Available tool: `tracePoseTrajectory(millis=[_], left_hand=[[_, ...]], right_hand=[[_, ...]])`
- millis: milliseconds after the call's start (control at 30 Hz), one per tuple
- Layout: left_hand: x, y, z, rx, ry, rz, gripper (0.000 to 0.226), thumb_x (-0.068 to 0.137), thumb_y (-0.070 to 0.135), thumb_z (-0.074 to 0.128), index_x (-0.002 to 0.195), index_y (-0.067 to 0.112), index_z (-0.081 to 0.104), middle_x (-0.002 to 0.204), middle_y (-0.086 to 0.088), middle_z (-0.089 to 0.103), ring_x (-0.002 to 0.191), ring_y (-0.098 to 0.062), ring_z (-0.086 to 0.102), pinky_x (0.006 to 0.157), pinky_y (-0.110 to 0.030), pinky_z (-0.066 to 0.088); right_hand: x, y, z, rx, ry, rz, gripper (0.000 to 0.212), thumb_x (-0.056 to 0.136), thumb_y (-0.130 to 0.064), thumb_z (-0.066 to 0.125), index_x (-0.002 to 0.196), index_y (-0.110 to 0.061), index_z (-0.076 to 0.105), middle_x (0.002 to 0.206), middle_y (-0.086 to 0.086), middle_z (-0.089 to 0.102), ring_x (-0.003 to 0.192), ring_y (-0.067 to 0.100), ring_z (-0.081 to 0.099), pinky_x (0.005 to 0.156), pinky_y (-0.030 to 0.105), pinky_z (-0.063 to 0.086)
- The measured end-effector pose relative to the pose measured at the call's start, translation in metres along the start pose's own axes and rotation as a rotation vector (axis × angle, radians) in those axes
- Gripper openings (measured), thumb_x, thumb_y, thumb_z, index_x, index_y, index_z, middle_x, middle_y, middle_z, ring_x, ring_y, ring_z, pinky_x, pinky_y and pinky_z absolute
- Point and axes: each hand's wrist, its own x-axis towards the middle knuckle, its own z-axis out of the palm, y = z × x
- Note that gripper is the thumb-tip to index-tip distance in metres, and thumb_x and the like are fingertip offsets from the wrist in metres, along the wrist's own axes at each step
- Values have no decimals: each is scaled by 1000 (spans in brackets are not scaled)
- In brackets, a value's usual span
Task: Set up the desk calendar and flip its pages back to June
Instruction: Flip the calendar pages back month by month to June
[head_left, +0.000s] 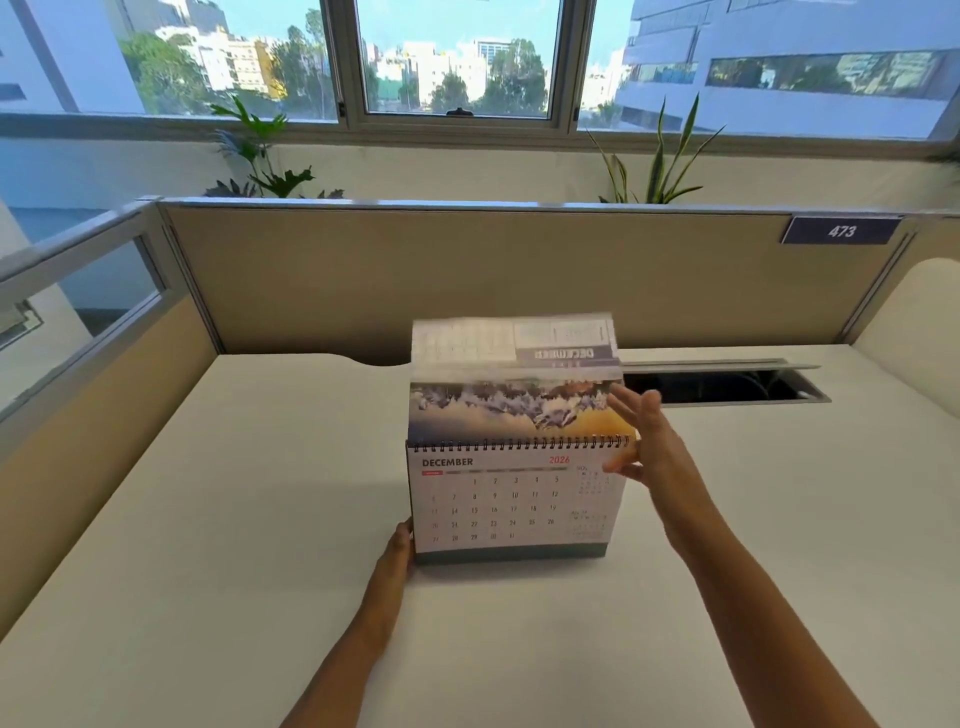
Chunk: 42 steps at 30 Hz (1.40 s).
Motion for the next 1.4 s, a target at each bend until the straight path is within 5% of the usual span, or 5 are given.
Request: tracePoseTrajectory(millis=[400, 800, 1100, 1200, 1400], left_hand=[[-7, 4, 0, 23, -18, 31, 38, 92, 44, 17, 117, 38, 46, 112, 12, 57, 101, 3, 51, 89, -19, 34], [-6, 3, 0, 23, -4, 7, 30, 93, 44, 19, 111, 43, 44, 108, 16, 55, 96, 8, 48, 94, -25, 32], [-8, 7, 0, 7, -9, -2, 33, 93, 42, 31, 110, 27, 54, 97, 4, 66, 89, -13, 61, 78, -28, 47], [-9, 6, -1, -88, -22, -42, 21, 94, 20, 40, 96, 10, 58, 69, 1, 71, 60, -11, 68, 51, -23, 53], [-12, 6, 1, 37, -45, 65, 46, 87, 51, 17, 119, 37, 47, 119, 14, 57, 110, -4, 53, 88, -13, 38]], right_hand=[[-16, 71, -1, -76, 405, 20, 37, 92, -39, 41, 127, -28, 43, 135, 3, 50, 104, 17, 54, 79, 22, 46], [-49, 82, 22, -149, 45, 285, 78, 80, -59, 32, 146, -28, 4, 151, -2, 30, 136, 23, 34, 110, 41, 28], [-58, 65, -1, -17, 159, 307, 60, 73, -68, 27, 81, -24, 67, 72, -4, 75, 69, 15, 71, 48, 13, 49], [-49, 52, -18, 349, -24, 407, 72, 72, -74, 28, 89, -21, 74, 86, 9, 77, 80, 27, 73, 58, 30, 58], [-23, 22, -19, 492, -90, 159, 76, 69, -75, 17, 116, -33, 59, 120, -15, 65, 70, 19, 70, 83, 37, 54]])
